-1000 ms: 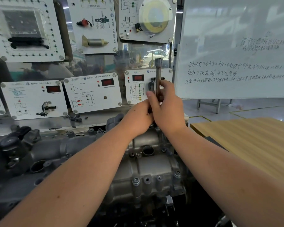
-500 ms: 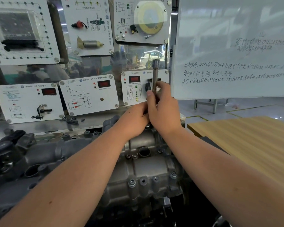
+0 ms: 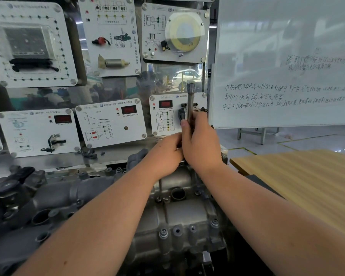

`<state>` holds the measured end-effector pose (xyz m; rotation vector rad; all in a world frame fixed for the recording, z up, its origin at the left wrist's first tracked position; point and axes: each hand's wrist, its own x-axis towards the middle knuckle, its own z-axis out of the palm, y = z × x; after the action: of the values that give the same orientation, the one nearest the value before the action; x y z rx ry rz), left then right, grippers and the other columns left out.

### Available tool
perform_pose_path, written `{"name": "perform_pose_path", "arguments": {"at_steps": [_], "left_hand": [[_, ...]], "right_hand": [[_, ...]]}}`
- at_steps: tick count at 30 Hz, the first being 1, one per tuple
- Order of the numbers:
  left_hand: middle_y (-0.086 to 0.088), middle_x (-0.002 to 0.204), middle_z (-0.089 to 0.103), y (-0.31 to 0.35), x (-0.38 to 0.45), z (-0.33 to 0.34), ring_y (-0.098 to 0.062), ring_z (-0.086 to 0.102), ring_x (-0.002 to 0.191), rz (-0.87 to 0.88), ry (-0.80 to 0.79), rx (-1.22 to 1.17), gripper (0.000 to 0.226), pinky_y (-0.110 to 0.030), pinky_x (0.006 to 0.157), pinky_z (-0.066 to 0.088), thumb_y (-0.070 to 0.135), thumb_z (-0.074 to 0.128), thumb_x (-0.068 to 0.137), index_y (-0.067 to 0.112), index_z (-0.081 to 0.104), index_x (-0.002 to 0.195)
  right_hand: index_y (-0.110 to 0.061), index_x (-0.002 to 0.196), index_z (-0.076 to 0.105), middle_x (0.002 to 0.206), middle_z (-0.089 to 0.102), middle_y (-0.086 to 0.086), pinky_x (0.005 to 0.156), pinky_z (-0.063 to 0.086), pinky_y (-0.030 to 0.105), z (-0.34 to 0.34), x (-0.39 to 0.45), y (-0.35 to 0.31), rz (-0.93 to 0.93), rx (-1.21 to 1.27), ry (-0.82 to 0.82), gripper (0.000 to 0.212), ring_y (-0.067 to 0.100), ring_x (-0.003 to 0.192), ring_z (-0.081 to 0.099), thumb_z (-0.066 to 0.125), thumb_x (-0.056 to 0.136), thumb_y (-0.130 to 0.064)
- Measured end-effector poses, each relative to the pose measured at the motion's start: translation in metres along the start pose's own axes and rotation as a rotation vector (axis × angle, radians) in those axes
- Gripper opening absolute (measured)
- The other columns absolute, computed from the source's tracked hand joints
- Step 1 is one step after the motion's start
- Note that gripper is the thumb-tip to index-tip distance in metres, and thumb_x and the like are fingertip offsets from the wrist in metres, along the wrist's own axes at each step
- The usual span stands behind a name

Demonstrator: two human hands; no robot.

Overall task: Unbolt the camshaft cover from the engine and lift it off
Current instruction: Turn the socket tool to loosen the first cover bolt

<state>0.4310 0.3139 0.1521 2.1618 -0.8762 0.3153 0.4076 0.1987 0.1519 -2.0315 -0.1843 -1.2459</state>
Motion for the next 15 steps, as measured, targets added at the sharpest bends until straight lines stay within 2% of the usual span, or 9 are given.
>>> {"name": "perform_pose_path", "arguments": {"at_steps": [2,5,7,9,13,15], "left_hand": [[0.024,0.093,0.063,0.0009,-0.0001,-0.0002,0.014,0.06,0.082,0.001,-0.001,-0.011,0.025,-0.008,0.064,0.042,0.013,0.051,0.103,0.037,0.056,0.103],[0.025,0.095,0.062,0.0009,0.0002,0.0001,0.022,0.057,0.082,0.006,0.002,-0.028,0.025,-0.003,0.066,0.042,0.013,0.051,0.103,0.037,0.055,0.103],[0.02,0.104,0.066,0.0008,-0.0003,0.0004,0.013,0.062,0.095,0.014,0.001,-0.034,0.023,-0.008,0.077,0.048,0.013,0.05,0.103,0.033,0.057,0.112],[0.011,0.112,0.069,0.0003,-0.0003,0.0001,-0.002,0.065,0.104,0.011,-0.005,-0.033,0.02,-0.021,0.09,0.051,0.014,0.05,0.104,0.029,0.059,0.115],[0.008,0.114,0.07,-0.0011,0.0011,-0.0005,-0.009,0.065,0.102,-0.009,-0.003,0.006,0.021,-0.03,0.09,0.053,0.018,0.051,0.104,0.021,0.062,0.121],[0.012,0.11,0.069,-0.0019,0.0013,-0.0004,-0.006,0.064,0.099,-0.006,0.003,0.012,0.022,-0.02,0.086,0.051,0.017,0.052,0.103,0.023,0.062,0.121]], "right_hand": [[-0.016,0.114,0.05,0.086,0.053,-0.012,0.073,0.054,0.045,0.0009,0.0003,0.0006,0.0,-0.005,-0.003,0.019,0.016,0.077,0.056,0.048,0.104,-0.032],[-0.013,0.112,0.052,0.094,0.058,-0.005,0.075,0.052,0.043,0.0011,0.0016,0.0014,0.002,-0.007,-0.016,0.02,0.022,0.086,0.061,0.048,0.105,-0.031],[-0.012,0.113,0.054,0.097,0.059,-0.002,0.074,0.047,0.038,0.0007,0.0019,0.0015,-0.002,-0.016,-0.018,0.02,0.024,0.091,0.061,0.047,0.105,-0.028],[-0.01,0.116,0.056,0.101,0.063,0.003,0.074,0.044,0.036,0.0002,0.0022,0.0014,0.0,-0.032,-0.035,0.022,0.027,0.094,0.061,0.045,0.106,-0.026],[-0.006,0.126,0.054,0.11,0.068,0.014,0.076,0.047,0.039,-0.0006,0.0026,0.0014,0.024,-0.077,-0.081,0.034,0.033,0.097,0.063,0.039,0.107,-0.03],[-0.008,0.131,0.051,0.11,0.069,0.012,0.077,0.051,0.043,-0.0016,0.0014,-0.0011,0.026,-0.072,-0.077,0.036,0.033,0.096,0.065,0.039,0.107,-0.032]]}}
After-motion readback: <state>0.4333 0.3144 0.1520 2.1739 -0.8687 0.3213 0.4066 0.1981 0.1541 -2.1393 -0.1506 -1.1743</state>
